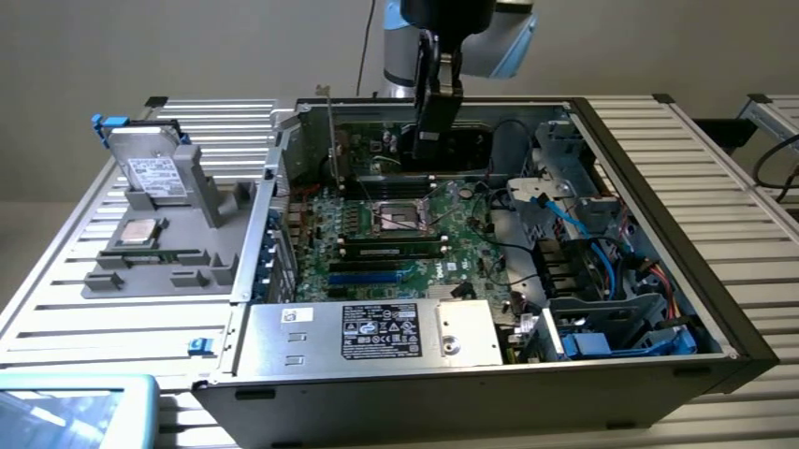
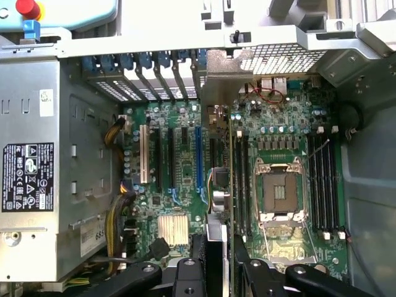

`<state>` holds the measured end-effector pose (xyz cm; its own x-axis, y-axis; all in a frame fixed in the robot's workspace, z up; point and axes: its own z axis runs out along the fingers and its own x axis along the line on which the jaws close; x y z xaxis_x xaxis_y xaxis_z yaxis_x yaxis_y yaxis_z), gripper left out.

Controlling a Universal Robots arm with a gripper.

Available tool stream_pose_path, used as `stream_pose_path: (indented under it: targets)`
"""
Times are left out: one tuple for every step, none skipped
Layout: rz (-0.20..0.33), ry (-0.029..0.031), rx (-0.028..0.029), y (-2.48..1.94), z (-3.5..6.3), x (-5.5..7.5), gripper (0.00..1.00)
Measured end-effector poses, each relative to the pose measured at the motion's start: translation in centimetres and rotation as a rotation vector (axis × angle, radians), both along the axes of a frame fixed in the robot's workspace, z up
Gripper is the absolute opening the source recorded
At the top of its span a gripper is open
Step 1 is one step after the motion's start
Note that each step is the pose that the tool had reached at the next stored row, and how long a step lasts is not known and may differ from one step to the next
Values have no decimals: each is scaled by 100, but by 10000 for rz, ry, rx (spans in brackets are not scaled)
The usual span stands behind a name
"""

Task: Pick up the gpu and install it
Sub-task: 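Insert the gpu into the slot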

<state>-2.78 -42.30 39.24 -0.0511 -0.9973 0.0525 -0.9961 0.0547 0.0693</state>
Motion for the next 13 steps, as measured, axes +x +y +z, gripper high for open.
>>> stream_pose_path:
  targets:
    - [1,-7,0,0,-18,-11,28]
    - [0,-13,1,0,-37,-24,28]
    - [0,-19,1,0,-55,-37,28]
    - [1,-23,1,0,-72,-50,28]
    - [0,-24,1,-1,-85,-63,28]
    - [0,-25,1,-2,-98,-73,28]
    - [-1,-25,1,-3,-110,-83,28]
    - [0,-26,2,-3,-122,-90,28]
    - [0,-25,1,-3,-133,-94,28]
    - [0,-25,1,-3,-145,-98,28]
    - [0,-25,0,-3,-157,-105,28]
    - [0,-26,1,-3,-170,-113,28]
    - [0,-27,1,-3,-184,-124,28]
